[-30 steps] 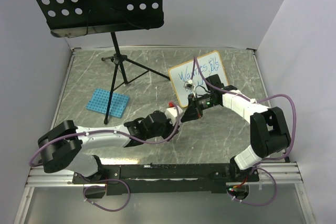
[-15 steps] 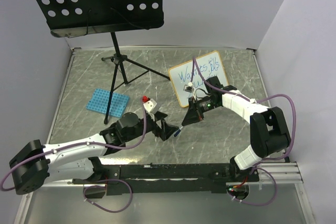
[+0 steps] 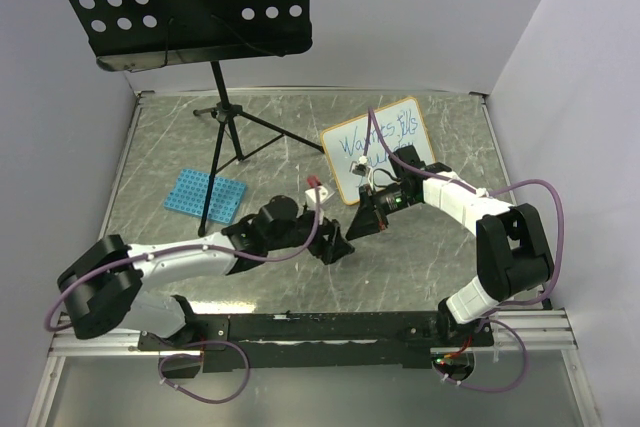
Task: Write a sentence on the whiteboard
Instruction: Pass from the right arm to the left
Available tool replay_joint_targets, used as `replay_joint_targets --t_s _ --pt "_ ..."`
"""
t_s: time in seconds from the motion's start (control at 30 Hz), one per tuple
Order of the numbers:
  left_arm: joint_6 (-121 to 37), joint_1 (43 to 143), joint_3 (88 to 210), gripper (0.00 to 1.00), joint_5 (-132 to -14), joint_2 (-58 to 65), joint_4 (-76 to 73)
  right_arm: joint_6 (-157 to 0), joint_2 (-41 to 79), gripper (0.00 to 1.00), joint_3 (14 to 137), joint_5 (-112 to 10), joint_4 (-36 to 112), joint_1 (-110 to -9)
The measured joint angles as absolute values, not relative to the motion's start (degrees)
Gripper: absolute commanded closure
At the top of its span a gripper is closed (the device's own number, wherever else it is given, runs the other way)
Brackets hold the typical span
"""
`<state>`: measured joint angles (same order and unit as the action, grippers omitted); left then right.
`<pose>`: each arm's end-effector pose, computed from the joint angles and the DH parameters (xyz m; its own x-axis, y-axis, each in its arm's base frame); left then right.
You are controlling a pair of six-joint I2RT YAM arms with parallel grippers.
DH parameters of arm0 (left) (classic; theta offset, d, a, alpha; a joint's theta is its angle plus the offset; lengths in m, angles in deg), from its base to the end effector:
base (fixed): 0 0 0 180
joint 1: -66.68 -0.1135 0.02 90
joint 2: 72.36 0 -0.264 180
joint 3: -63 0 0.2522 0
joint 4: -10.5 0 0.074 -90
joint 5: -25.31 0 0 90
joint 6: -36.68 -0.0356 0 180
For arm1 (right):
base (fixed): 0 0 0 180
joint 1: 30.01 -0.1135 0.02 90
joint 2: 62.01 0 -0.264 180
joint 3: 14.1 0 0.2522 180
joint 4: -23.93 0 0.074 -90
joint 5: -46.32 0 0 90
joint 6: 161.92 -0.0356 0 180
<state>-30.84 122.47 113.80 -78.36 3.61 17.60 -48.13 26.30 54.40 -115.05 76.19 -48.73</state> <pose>0.1547 -0.2425 0.2287 -0.5167 0.0992 -0.8504 0.7925 0.4312 -0.4312 0.2504 0.1205 0.2107 -0.6717 -0.3637 -0.6454 -0.7101 0.0680 0.7008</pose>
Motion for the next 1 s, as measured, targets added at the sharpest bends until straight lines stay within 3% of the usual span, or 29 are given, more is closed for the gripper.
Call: replay_joint_targets --t_s 0.3,0.6,1.0 --pt "-34.4 128.7 124.0 0.40 -68.3 10.9 7.2 -50.1 26.3 1.00 54.4 -115.1 74.7 -48.7" --pt "-35.9 130.7 125.3 0.49 -60.0 12.0 0.6 -50.7 26.3 1.00 54.4 -115.1 74.4 -48.7" --pt "-35.9 131.4 127.6 0.59 -57.3 12.7 -2.3 -50.7 26.3 1.00 54.4 -114.6 74.4 -48.5"
